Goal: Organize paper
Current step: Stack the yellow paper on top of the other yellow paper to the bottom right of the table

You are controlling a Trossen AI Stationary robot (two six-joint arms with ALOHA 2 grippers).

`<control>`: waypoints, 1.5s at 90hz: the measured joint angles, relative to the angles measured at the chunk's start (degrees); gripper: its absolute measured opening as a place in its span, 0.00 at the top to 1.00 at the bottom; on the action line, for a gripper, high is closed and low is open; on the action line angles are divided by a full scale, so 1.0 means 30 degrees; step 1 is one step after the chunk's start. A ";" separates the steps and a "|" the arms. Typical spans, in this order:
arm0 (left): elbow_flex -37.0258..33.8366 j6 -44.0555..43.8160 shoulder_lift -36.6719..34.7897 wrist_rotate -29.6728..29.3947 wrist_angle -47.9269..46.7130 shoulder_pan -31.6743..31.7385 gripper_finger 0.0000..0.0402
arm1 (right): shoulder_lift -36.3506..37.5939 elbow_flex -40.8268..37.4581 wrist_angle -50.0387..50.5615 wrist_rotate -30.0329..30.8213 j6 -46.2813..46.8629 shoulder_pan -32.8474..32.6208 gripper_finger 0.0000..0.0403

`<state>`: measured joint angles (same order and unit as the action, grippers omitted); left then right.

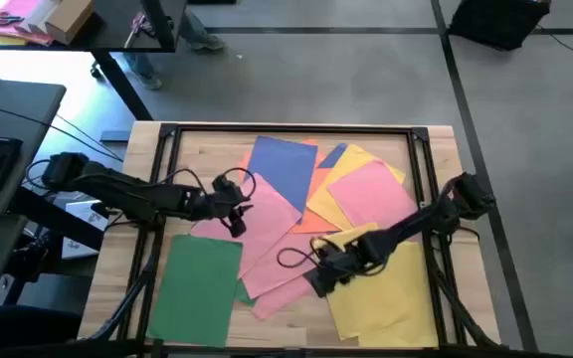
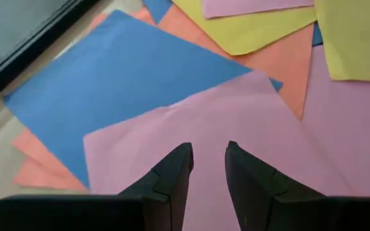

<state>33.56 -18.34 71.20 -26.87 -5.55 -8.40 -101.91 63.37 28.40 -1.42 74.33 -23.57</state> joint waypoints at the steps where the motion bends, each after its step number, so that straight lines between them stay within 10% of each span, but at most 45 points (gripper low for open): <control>1: 0.0000 0.0002 0.0157 0.0054 0.0165 -0.0034 0.79 | 0.0000 0.0001 0.0211 0.0178 -0.0444 0.0104 0.44; 44: 0.0007 -0.0017 0.6133 -0.0124 0.7416 -0.0957 0.79 | -0.0045 -0.0181 0.6218 0.6316 -0.6356 -0.0481 0.44; 135: 0.0022 -0.0854 0.9936 -0.0788 0.8830 -0.0564 0.79 | -0.2069 -0.1310 -0.0003 1.2700 -0.4058 -0.0089 0.44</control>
<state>33.63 -20.91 101.00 -29.23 20.94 -10.09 -108.12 59.44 28.39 36.69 62.16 -23.83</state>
